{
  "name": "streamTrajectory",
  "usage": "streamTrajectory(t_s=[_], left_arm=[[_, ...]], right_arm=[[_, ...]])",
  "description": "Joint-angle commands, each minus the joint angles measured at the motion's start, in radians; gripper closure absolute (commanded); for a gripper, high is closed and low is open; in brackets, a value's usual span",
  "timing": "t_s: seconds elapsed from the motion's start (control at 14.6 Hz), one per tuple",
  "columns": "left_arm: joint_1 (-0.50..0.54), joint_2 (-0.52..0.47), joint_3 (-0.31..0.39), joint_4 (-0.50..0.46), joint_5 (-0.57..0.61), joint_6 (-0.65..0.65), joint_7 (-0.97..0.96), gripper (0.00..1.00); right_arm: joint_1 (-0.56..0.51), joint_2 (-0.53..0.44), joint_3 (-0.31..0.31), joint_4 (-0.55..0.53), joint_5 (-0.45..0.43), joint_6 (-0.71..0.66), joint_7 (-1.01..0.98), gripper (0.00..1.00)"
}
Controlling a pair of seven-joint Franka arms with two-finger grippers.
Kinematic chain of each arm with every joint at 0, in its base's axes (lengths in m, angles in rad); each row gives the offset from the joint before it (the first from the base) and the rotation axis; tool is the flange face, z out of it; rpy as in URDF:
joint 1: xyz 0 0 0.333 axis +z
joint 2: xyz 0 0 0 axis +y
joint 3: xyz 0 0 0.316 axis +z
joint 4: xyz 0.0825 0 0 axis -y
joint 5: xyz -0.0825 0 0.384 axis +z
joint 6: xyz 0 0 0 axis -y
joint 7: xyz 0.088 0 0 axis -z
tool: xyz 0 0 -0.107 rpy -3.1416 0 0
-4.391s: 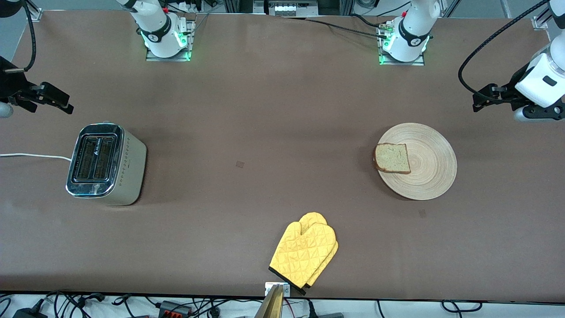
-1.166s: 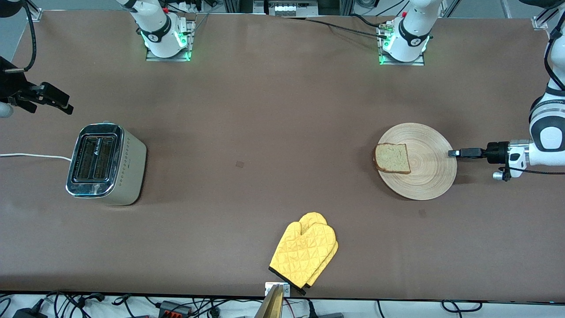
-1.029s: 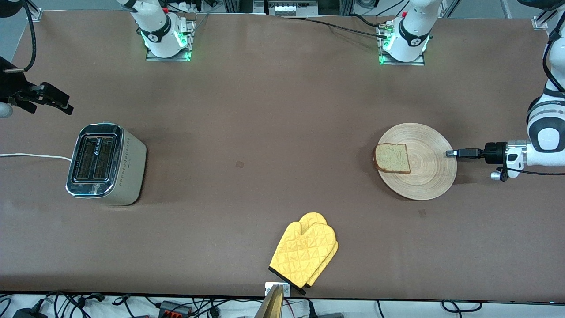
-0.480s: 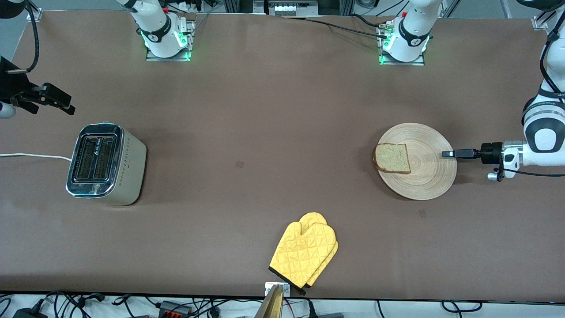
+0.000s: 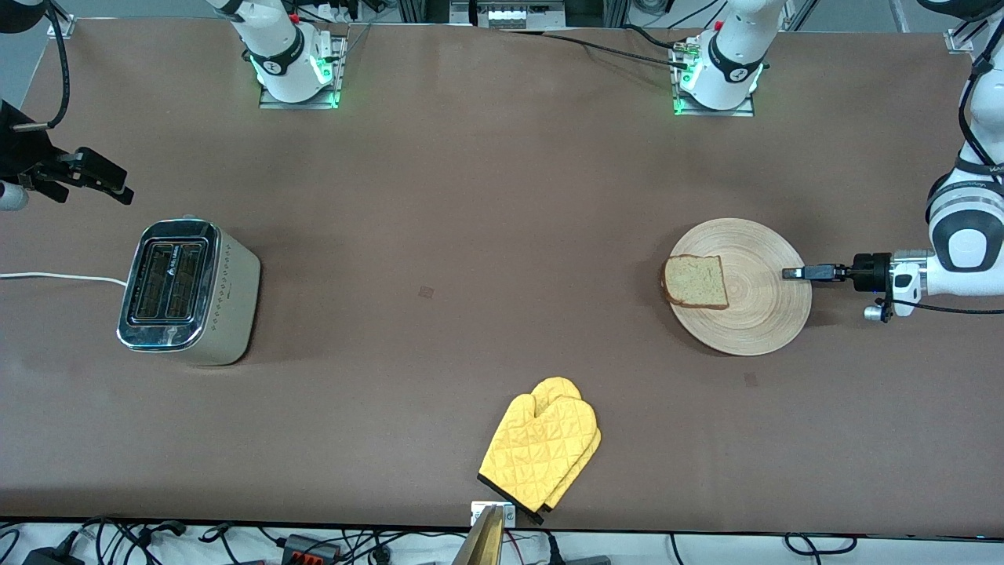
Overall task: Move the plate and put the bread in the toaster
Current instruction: 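Slide the plate with bread toward the toaster with the left gripper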
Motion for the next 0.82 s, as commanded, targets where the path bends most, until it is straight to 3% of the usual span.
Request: streamTrajectory(t_s=[0.0,0.27,0.75], left_arm=[[0.006,-0.006,-0.006,0.013,-0.024,-0.054,0.02,0.86],[0.004,-0.011,-0.027,0.027,-0.043,-0.11,0.021,0.99],[-0.005,-0.004,-0.139,0.043,-0.148,-0.168,0.038,0.99]], right_arm=[[-0.004,-0.012,0.009,-0.018,-0.013,0.014,-0.012,0.0],[-0.004,-0.012,0.009,-0.018,-0.013,0.014,-0.012,0.0],[-0.004,-0.012,0.009,-0.018,-0.013,0.015,-0.012,0.0]])
